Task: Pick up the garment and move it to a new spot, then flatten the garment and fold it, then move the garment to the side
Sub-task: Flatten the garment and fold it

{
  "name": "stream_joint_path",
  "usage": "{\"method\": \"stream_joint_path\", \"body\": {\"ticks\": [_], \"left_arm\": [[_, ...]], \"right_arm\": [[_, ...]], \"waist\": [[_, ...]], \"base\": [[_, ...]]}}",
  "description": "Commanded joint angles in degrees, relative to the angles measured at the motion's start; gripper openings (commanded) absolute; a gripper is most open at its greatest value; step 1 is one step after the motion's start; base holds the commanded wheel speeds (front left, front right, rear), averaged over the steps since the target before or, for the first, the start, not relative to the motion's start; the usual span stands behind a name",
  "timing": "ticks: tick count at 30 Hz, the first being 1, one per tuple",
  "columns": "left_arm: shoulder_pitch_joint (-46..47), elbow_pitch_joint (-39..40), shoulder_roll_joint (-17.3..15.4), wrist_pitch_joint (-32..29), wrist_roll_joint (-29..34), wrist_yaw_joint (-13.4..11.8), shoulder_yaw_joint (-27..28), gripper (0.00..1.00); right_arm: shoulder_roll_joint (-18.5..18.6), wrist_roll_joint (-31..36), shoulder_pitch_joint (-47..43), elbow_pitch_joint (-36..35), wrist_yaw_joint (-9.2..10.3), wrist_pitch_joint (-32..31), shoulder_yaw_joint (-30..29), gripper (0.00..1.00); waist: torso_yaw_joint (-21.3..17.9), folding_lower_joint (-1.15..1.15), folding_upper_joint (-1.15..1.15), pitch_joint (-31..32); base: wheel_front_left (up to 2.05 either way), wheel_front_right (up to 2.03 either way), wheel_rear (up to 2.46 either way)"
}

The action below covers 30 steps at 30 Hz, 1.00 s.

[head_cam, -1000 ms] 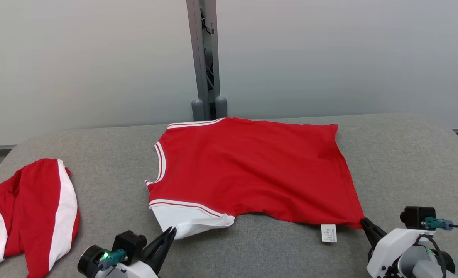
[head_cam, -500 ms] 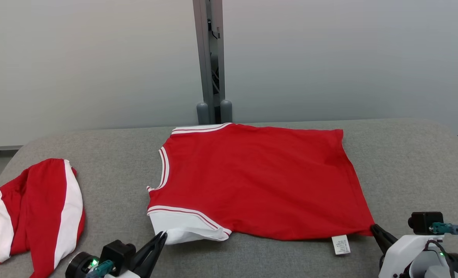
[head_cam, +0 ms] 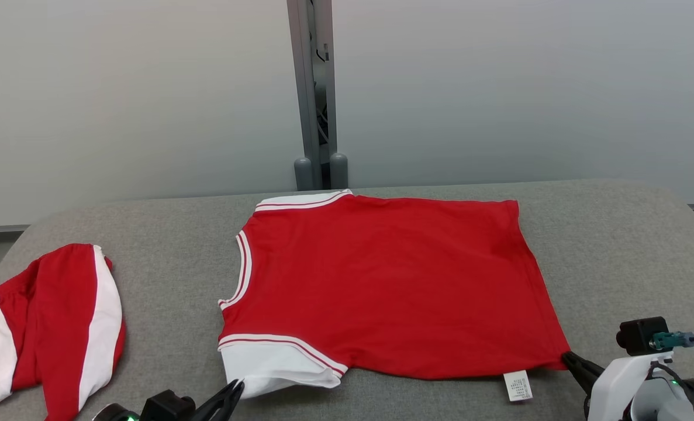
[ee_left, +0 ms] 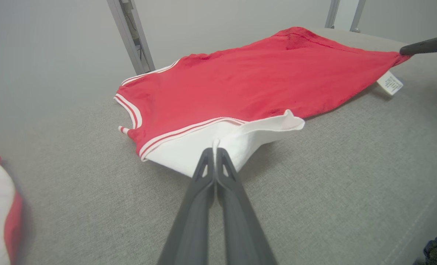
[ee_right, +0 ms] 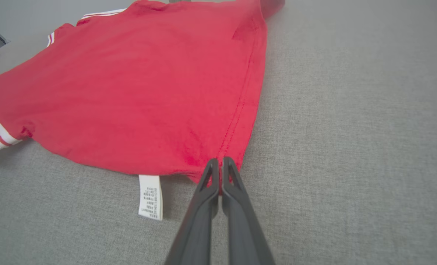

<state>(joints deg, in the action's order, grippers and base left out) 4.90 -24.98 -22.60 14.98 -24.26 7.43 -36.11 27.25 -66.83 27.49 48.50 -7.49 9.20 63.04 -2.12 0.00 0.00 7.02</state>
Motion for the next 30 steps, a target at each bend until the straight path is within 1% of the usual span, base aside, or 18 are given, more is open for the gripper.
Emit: {"method": "stream_joint_path", "body": {"ticks": [1,8,12,17,21,24,30], "left_arm": [[-0.32,0.14,-0.91,0.20,-0.60,0.04,-0.24,0.00],[-0.39,-0.32,-3.53,0.20,-2.08,0.04,-4.59,0.00],[1.01,-0.61,-6.39,0.20,-3.76,0.04,-8.99,0.00],[1.59,0.20,-9.91,-0.78,-7.71,0.04,-13.68,0.00],[1.86,3.56,-13.45,-2.25,-11.53,0.04,-18.84,0.00],[3.58,6.85,-17.04,-3.06,-14.90,0.04,-22.24,0.00],[6.05,14.23,-22.30,-4.80,-20.68,0.04,-29.72,0.00]], "right_arm": [[1.02,-0.69,0.30,-0.83,0.00,-0.78,0.40,0.00],[3.61,-3.47,0.24,-4.28,0.00,-4.97,2.64,0.00],[5.52,-5.77,-0.22,-7.42,0.00,-8.92,4.00,0.00],[8.57,-8.60,-0.84,-11.59,0.00,-13.57,5.20,0.00],[11.05,-10.83,-1.47,-14.69,0.00,-17.28,5.89,0.00],[12.66,-12.52,-2.07,-16.89,0.00,-19.72,6.12,0.00],[15.27,-15.85,-3.12,-20.86,0.00,-24.56,6.35,0.00]], "waist": [[-0.09,0.00,0.00,-0.13],[-0.17,0.00,0.00,-0.62],[0.17,0.00,0.00,-0.98],[0.48,0.00,0.00,-1.22],[0.67,0.00,0.00,-1.15],[1.01,0.00,0.00,-1.06],[1.35,0.00,0.00,-0.92]], "base": [[0.00,0.00,0.00],[0.00,0.00,0.00],[0.00,0.00,0.00],[0.00,0.00,0.00],[0.00,0.00,0.00],[0.00,0.00,0.00],[0.00,0.00,0.00]]}}
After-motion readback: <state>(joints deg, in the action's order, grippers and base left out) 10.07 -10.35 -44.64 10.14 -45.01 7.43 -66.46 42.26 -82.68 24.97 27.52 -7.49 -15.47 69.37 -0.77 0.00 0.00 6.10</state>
